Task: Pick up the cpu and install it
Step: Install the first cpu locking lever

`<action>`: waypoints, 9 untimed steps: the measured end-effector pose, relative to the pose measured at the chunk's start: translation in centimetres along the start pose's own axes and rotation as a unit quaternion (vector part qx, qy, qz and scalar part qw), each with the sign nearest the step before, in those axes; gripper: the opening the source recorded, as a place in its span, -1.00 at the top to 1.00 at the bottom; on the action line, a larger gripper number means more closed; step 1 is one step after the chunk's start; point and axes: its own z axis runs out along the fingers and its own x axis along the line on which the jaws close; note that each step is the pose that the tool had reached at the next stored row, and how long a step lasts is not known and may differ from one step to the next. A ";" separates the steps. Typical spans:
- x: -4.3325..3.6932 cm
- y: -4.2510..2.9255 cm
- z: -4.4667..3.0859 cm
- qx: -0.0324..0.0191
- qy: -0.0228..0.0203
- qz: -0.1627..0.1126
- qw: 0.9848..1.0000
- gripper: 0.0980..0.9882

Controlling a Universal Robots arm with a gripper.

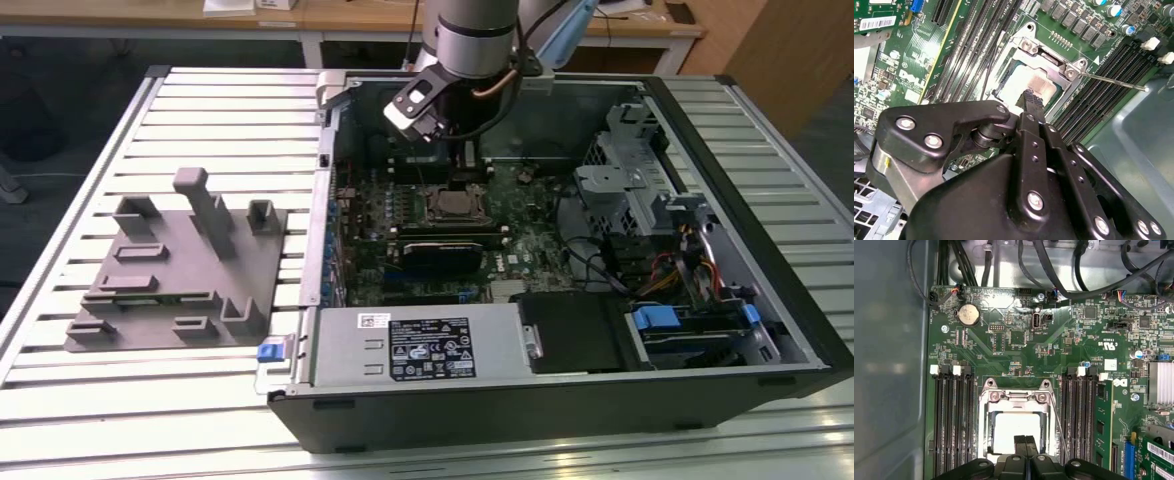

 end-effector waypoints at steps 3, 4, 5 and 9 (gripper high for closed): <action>-0.01 0.00 -0.21 0.000 0.000 0.000 1.000 0.98; -0.01 0.00 -0.28 0.000 0.000 0.000 1.000 0.98; -0.01 0.01 -0.34 0.000 0.000 0.000 1.000 0.98; -0.02 0.01 -0.58 0.000 0.000 0.000 1.000 0.98</action>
